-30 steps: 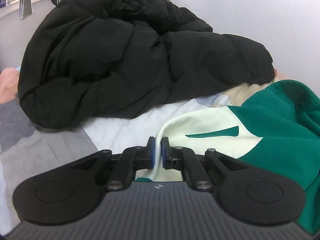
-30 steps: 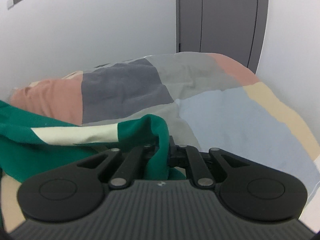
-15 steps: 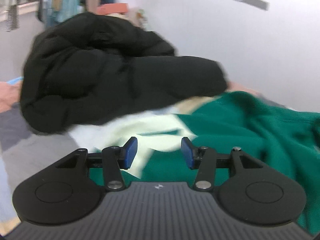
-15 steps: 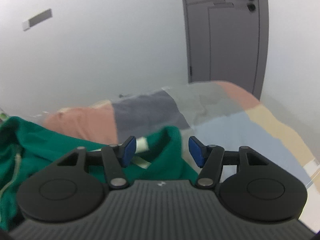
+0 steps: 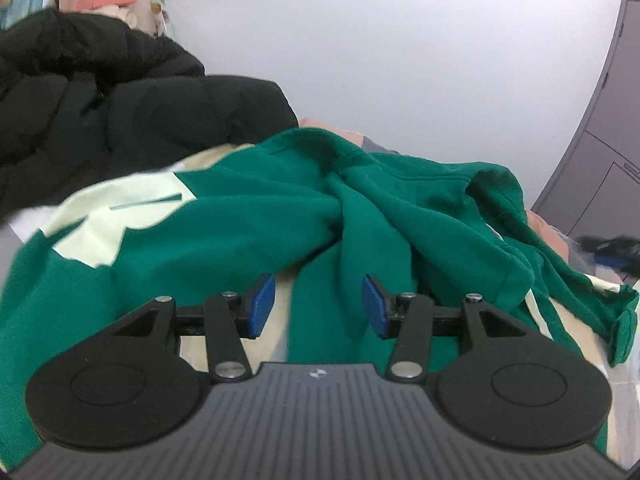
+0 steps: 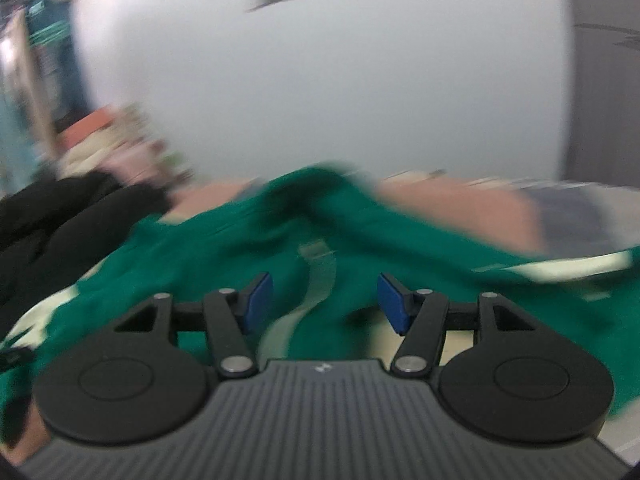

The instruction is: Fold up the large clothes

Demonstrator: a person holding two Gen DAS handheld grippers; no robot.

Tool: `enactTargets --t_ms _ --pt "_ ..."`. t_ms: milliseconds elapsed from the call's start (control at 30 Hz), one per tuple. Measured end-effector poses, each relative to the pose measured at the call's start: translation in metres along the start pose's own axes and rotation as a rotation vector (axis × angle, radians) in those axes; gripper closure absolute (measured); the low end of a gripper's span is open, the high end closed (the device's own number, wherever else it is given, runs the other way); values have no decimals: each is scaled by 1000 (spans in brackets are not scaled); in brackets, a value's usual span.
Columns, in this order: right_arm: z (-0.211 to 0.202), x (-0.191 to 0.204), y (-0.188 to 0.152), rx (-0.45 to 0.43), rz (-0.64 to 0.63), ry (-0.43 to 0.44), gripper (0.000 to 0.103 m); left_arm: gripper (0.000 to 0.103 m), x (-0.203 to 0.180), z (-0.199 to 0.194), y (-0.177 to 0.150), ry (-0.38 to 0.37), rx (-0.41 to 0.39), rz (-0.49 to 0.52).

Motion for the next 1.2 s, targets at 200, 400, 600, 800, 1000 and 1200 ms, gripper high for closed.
enactTargets --t_ms 200,400,600,800,1000,1200 --pt "62 74 -41 132 -24 122 31 49 6 20 -9 -25 41 -23" --pt "73 82 -71 86 95 62 16 49 13 29 -8 -68 48 -68" --pt "102 106 -85 150 -81 18 22 49 27 39 -8 -69 63 -129" --pt "144 101 -34 186 -121 -71 76 49 25 69 -9 -45 83 -127" --pt "197 97 83 116 -172 -166 84 49 21 84 1 -37 48 -113" --pt "264 104 206 -39 -234 -243 85 49 26 109 11 -86 32 -125"
Point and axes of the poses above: each gripper's, at about its wrist camera, not at the fingertips, and z roughly the way its jaws point, x to its left, y to its top, the point moved 2 cm from there along z, roughly the way its jaws point, and after that the axes turned 10 degrees about y, right-handed, at the moved point
